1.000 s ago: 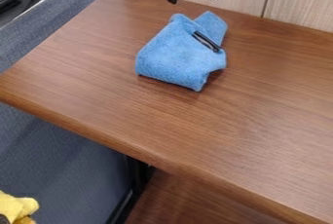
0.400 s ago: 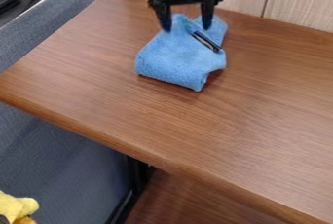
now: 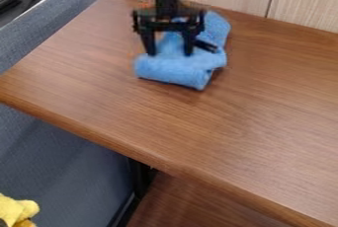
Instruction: Move the cloth from upper left to bottom right
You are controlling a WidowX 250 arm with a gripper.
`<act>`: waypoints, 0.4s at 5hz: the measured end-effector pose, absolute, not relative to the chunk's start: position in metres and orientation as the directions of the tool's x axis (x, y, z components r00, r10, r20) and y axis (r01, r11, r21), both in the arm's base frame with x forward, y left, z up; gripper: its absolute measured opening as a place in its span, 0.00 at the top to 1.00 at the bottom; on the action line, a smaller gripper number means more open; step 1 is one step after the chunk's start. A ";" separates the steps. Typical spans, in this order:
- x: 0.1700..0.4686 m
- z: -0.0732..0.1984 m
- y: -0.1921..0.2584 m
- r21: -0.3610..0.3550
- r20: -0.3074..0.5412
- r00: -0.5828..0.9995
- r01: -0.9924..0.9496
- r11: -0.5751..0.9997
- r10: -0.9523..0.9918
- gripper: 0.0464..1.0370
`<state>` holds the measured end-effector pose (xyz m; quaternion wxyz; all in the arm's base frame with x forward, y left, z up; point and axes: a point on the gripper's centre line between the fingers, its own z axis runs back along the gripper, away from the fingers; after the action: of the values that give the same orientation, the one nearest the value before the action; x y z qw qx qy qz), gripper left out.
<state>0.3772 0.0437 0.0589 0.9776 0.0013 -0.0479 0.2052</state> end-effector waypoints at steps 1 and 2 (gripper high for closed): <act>0.377 0.050 0.045 0.018 0.087 0.911 -0.405 0.914 0.402 0.04; 0.377 0.049 0.038 0.014 0.081 0.918 -0.392 0.920 0.389 0.04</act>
<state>0.3773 0.0380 0.0489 0.9791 0.0147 -0.0382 0.1994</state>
